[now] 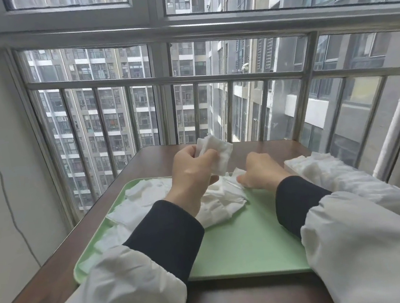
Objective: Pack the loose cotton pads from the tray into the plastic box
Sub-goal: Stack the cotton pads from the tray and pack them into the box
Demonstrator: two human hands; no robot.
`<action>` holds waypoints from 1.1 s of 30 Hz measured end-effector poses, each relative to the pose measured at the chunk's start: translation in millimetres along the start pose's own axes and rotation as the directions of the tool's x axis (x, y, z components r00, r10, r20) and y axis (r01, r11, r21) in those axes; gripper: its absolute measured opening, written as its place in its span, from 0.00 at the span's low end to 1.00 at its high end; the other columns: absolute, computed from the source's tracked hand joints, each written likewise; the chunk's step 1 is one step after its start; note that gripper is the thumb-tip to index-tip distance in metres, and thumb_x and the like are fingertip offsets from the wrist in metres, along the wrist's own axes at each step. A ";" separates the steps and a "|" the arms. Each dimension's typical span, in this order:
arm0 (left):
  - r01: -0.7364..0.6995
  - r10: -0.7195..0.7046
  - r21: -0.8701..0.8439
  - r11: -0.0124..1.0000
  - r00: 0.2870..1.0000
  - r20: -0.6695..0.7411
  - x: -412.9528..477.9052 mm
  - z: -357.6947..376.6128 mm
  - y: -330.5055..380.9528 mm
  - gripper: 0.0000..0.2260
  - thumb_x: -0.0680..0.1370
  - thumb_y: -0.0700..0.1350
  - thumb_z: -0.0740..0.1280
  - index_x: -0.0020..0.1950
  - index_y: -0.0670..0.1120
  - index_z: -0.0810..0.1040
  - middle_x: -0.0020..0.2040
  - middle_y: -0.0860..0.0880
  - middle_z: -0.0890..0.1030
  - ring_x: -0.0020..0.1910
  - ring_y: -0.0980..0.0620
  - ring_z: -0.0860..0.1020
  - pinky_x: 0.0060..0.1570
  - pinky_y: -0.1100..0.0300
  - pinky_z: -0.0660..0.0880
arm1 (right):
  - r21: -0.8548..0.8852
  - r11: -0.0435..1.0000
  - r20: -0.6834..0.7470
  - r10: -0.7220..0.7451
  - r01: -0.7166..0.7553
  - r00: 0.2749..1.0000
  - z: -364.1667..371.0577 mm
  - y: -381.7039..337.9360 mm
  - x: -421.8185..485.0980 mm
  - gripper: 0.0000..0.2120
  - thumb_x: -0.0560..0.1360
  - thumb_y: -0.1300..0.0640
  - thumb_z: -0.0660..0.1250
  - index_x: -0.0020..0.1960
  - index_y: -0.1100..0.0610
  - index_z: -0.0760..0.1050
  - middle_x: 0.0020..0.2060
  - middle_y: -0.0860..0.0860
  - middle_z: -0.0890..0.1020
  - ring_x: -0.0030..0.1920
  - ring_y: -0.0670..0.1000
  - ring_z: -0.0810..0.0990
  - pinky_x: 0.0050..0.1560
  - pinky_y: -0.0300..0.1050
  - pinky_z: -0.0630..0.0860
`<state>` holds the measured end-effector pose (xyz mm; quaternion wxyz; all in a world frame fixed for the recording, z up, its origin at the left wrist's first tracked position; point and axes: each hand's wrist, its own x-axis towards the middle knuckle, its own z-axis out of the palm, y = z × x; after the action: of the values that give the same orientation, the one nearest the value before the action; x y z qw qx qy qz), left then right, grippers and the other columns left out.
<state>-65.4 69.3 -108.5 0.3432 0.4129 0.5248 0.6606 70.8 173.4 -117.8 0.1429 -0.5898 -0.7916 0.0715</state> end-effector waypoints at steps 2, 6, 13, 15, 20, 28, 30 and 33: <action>0.001 -0.001 0.004 1.000 1.000 0.004 -0.4 0.6 -0.2 0.06 0.76 0.39 0.67 0.53 0.43 0.81 0.50 0.44 0.82 0.45 0.49 0.81 0.41 0.58 0.83 | 0.049 0.999 0.004 0.016 -0.016 1.000 2.5 1.1 1.0 0.14 0.73 0.56 0.70 0.36 0.56 0.65 0.33 0.51 0.71 0.39 0.56 0.74 0.28 0.43 0.62; -0.007 0.007 0.004 1.000 1.000 0.005 -1.2 0.5 0.2 0.06 0.76 0.38 0.67 0.52 0.43 0.80 0.49 0.45 0.81 0.44 0.50 0.80 0.40 0.58 0.83 | 0.176 0.984 -0.025 0.019 -0.014 1.000 -0.2 5.5 -1.6 0.02 0.70 0.62 0.69 0.41 0.58 0.76 0.36 0.50 0.76 0.43 0.56 0.78 0.37 0.47 0.74; -0.020 0.018 -0.041 0.999 0.999 -0.050 0.6 -1.8 -1.2 0.05 0.77 0.38 0.68 0.49 0.48 0.79 0.49 0.47 0.81 0.46 0.50 0.82 0.36 0.62 0.81 | 0.818 0.548 -0.134 -0.116 0.176 0.984 -29.4 9.1 -26.2 0.08 0.75 0.59 0.73 0.51 0.56 0.76 0.47 0.54 0.82 0.44 0.52 0.82 0.32 0.36 0.76; -0.020 0.019 -0.033 0.999 0.999 -0.046 1.1 -2.7 -1.4 0.06 0.78 0.38 0.68 0.50 0.49 0.79 0.50 0.47 0.81 0.47 0.49 0.82 0.35 0.63 0.81 | 0.897 0.386 -0.168 -0.148 0.213 0.975 -36.7 9.6 -36.7 0.11 0.74 0.62 0.74 0.54 0.56 0.78 0.49 0.54 0.82 0.48 0.53 0.83 0.37 0.38 0.80; -0.016 0.017 0.036 0.999 0.999 -0.029 -0.5 -2.0 -4.4 0.11 0.75 0.41 0.75 0.55 0.50 0.78 0.51 0.48 0.82 0.48 0.48 0.84 0.41 0.58 0.84 | 0.952 0.086 -0.285 -0.113 0.295 0.952 -52.2 7.4 -49.1 0.25 0.61 0.58 0.79 0.56 0.59 0.78 0.47 0.53 0.85 0.55 0.59 0.84 0.54 0.56 0.82; -0.052 0.046 0.074 0.996 0.995 0.091 1.1 2.7 -3.9 0.13 0.73 0.35 0.76 0.51 0.50 0.80 0.45 0.49 0.86 0.43 0.50 0.84 0.37 0.61 0.81 | 0.854 0.404 -0.201 -0.325 0.328 0.924 -56.4 11.3 -50.5 0.27 0.59 0.62 0.83 0.55 0.56 0.77 0.43 0.56 0.87 0.44 0.54 0.87 0.39 0.44 0.82; -0.067 0.057 0.083 0.994 0.991 0.123 0.9 2.8 -3.9 0.13 0.74 0.33 0.74 0.50 0.51 0.81 0.43 0.52 0.87 0.42 0.52 0.85 0.37 0.61 0.81 | 0.816 0.471 -0.192 -0.328 0.336 0.925 -57.9 12.6 -50.6 0.26 0.61 0.63 0.83 0.55 0.56 0.77 0.40 0.53 0.87 0.41 0.50 0.87 0.37 0.40 0.81; -0.100 0.084 0.096 0.990 0.984 0.160 -1.1 2.9 -3.7 0.10 0.75 0.37 0.74 0.51 0.51 0.82 0.42 0.53 0.87 0.40 0.54 0.85 0.35 0.63 0.78 | 0.797 0.503 -0.197 -0.305 0.333 0.932 -57.6 15.2 -49.1 0.25 0.61 0.62 0.84 0.54 0.55 0.77 0.39 0.52 0.87 0.40 0.49 0.86 0.36 0.39 0.80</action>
<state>-62.3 70.3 -112.0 0.3302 0.5041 0.5103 0.6135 115.5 127.8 -74.4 0.4222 -0.3007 -0.7594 0.3933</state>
